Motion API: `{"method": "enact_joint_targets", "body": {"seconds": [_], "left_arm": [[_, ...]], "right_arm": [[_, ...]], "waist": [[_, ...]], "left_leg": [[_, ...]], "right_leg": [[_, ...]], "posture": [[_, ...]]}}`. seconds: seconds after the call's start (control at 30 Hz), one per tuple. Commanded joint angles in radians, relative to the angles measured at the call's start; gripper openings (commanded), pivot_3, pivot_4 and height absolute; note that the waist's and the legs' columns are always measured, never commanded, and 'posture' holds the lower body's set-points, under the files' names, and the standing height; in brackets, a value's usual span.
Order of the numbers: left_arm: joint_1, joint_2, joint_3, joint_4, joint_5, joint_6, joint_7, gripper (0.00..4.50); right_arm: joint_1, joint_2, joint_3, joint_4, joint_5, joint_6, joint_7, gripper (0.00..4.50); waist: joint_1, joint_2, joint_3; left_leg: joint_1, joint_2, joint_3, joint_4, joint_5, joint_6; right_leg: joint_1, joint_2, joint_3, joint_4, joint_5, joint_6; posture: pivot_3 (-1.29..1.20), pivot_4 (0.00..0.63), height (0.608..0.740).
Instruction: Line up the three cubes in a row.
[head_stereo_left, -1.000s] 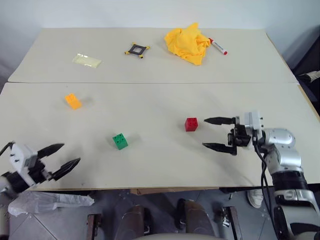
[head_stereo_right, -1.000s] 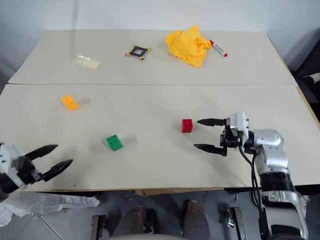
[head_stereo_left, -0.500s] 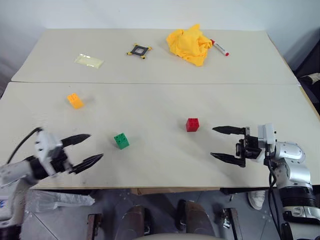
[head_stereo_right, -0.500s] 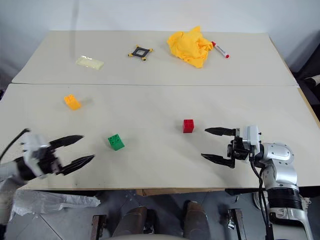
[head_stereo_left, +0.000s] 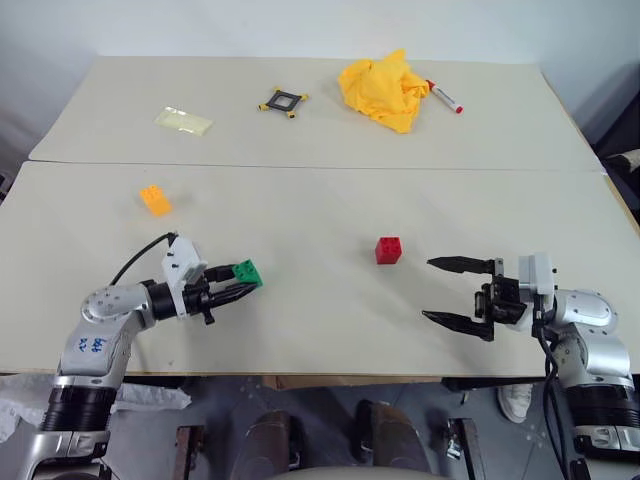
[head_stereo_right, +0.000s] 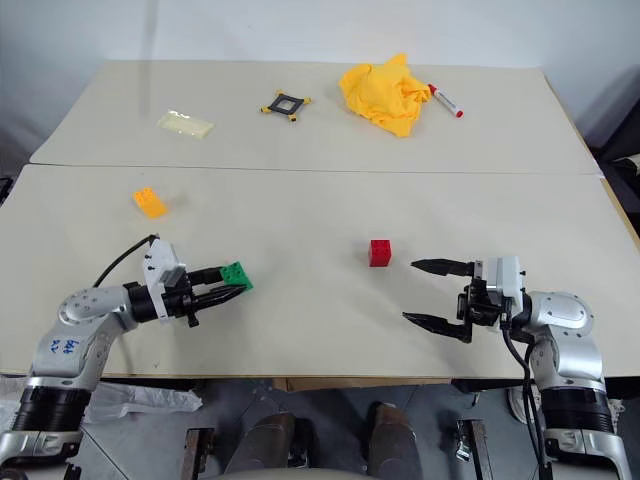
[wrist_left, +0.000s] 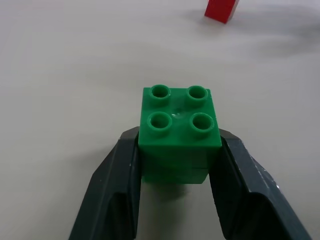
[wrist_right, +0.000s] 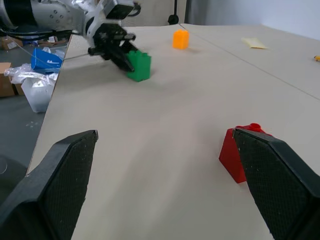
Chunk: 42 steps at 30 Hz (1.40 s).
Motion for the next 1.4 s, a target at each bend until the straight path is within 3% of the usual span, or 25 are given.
{"method": "enact_joint_targets", "body": {"seconds": [0.03, 0.2, 0.4, 0.57, 0.8, 1.0, 1.1, 1.27, 1.4], "left_arm": [[-0.147, 0.011, -0.059, 0.024, -0.007, -0.01, -0.111, 1.5], [-0.478, -0.124, -0.258, 0.334, 0.135, -0.166, -0.252, 1.5], [-0.698, -0.267, -0.356, 0.781, 0.297, -0.417, -0.28, 1.5], [-0.784, -0.307, -0.329, 0.977, 0.324, -0.507, -0.298, 1.5], [-0.798, -0.316, -0.293, 1.067, 0.334, -0.558, -0.327, 1.5], [-0.784, -0.295, -0.211, 1.052, 0.287, -0.578, -0.338, 3.41], [-0.72, -0.248, -0.14, 0.954, 0.225, -0.584, -0.366, 4.29], [-0.352, -0.137, 0.092, 0.466, 0.042, -0.401, -0.19, 4.43], [-0.032, -0.127, 0.257, 0.129, -0.011, -0.301, 0.019, 4.43]], "right_arm": [[0.028, -0.031, -0.058, -0.051, 0.03, 0.009, -0.025, 4.5], [0.083, -0.041, -0.106, -0.102, 0.05, 0.033, -0.08, 4.5], [0.157, -0.036, -0.13, -0.189, 0.061, 0.047, -0.123, 4.5], [0.219, -0.029, -0.161, -0.264, 0.073, 0.053, -0.176, 4.5], [0.258, -0.014, -0.146, -0.299, 0.077, 0.055, -0.203, 4.5], [0.211, -0.014, -0.104, -0.294, 0.084, 0.09, -0.204, 4.5], [0.172, -0.007, -0.077, -0.297, 0.086, 0.116, -0.22, 4.5], [0.067, 0.067, -0.01, -0.323, 0.089, 0.158, -0.291, 4.5], [0.026, 0.1, 0.036, -0.325, 0.036, 0.114, -0.306, 4.5]], "waist": [[0.005, 0.0, 0.0], [0.031, 0.0, 0.0], [0.015, -0.001, 0.001], [0.013, -0.002, 0.001], [0.021, -0.003, 0.001], [0.021, -0.003, 0.001], [0.015, -0.003, 0.001], [-0.021, -0.002, 0.001], [-0.02, -0.002, 0.001]], "left_leg": [[0.0, 0.0, 0.0, 0.0, 0.0, 0.0], [-0.001, -0.002, 0.0, 0.004, 0.0, 0.001], [-0.002, -0.006, 0.001, -0.001, 0.0, 0.001], [-0.007, -0.005, 0.001, 0.002, 0.0, 0.001], [-0.01, -0.005, -0.005, 0.006, 0.0, 0.001], [-0.01, -0.004, -0.006, 0.008, 0.0, 0.001], [-0.011, -0.001, -0.007, 0.008, 0.0, 0.001], [-0.01, 0.002, -0.008, 0.007, 0.0, 0.001], [-0.01, 0.001, -0.013, 0.009, 0.0, 0.001]], "right_leg": [[0.0, 0.0, 0.0, 0.0, 0.0, 0.0], [0.002, 0.0, -0.001, 0.001, 0.001, 0.001], [0.0, 0.003, -0.002, -0.003, 0.001, 0.002], [-0.002, 0.003, -0.005, -0.003, 0.001, 0.002], [-0.002, 0.002, -0.007, -0.002, 0.001, 0.002], [-0.002, 0.002, -0.008, -0.002, 0.001, 0.002], [-0.002, 0.002, -0.008, -0.001, 0.001, 0.002], [-0.002, 0.001, -0.008, 0.0, 0.001, 0.001], [-0.001, 0.0, -0.008, 0.002, 0.0, 0.001]], "posture": [[0.0, 0.15, 0.74], [0.0, 0.15, 0.74], [0.0, 0.15, 0.74], [0.0, 0.15, 0.74], [0.0, 0.15, 0.74], [0.0, 0.15, 0.74], [0.0, 0.15, 0.74], [0.0, 0.15, 0.74], [0.0, 0.15, 0.74]]}}
